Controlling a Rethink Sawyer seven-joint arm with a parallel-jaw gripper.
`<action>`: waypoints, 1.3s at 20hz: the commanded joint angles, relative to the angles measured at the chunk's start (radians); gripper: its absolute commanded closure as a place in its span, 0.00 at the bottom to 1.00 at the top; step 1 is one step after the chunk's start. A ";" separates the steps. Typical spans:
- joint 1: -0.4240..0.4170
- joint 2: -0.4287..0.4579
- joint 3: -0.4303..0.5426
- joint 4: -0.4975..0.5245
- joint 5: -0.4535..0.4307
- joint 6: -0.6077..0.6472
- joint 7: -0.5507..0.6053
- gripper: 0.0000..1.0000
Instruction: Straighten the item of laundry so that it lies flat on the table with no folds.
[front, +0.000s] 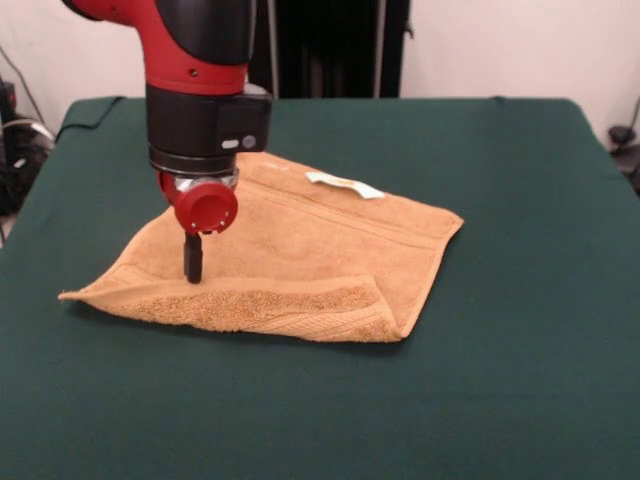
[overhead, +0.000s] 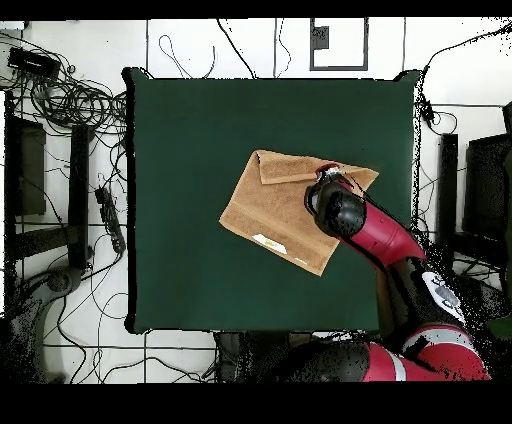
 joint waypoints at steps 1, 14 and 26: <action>0.016 0.026 0.111 0.056 0.025 -0.008 0.146 1.00; 0.003 0.022 0.119 0.066 0.014 0.000 0.133 1.00; -0.001 0.020 0.123 0.103 0.008 -0.043 0.158 1.00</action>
